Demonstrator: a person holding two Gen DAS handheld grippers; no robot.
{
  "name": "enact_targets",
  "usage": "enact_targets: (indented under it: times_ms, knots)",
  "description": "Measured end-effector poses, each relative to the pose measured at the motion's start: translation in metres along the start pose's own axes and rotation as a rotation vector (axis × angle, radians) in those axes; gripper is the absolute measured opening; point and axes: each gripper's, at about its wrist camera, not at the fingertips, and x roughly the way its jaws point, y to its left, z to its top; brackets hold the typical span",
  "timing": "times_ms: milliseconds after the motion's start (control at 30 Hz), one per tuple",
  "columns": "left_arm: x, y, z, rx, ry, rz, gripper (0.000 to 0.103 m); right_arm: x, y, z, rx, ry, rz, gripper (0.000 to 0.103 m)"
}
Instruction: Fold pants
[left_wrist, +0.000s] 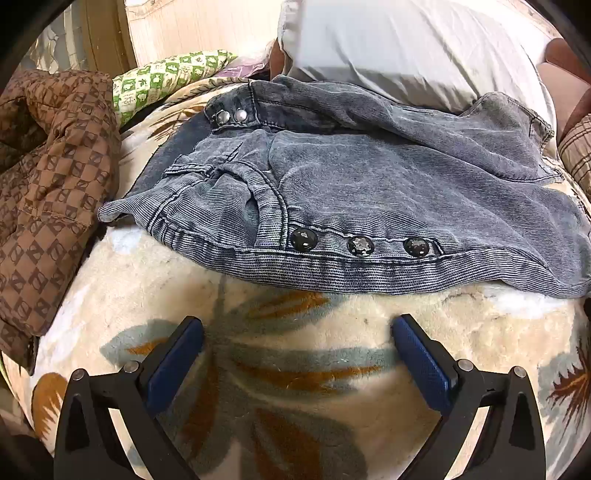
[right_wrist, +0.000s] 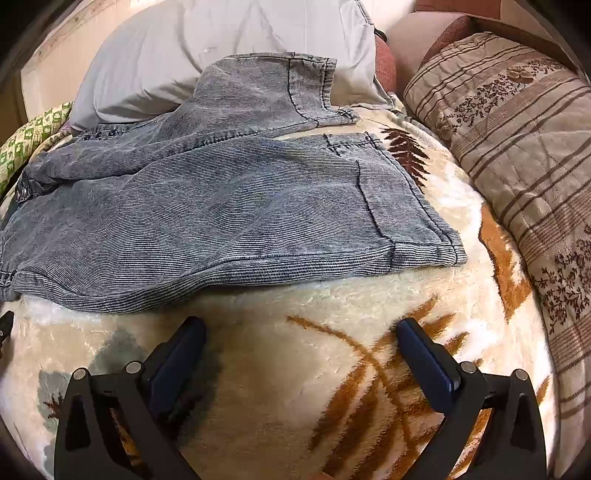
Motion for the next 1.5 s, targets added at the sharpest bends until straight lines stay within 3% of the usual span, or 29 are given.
enact_targets:
  times_ms: [1500]
  knots:
    - [-0.0007,-0.0025,-0.0013,0.004,0.000,0.002,0.103,0.0006,0.0004,-0.0017,-0.005,0.001,-0.004,0.102]
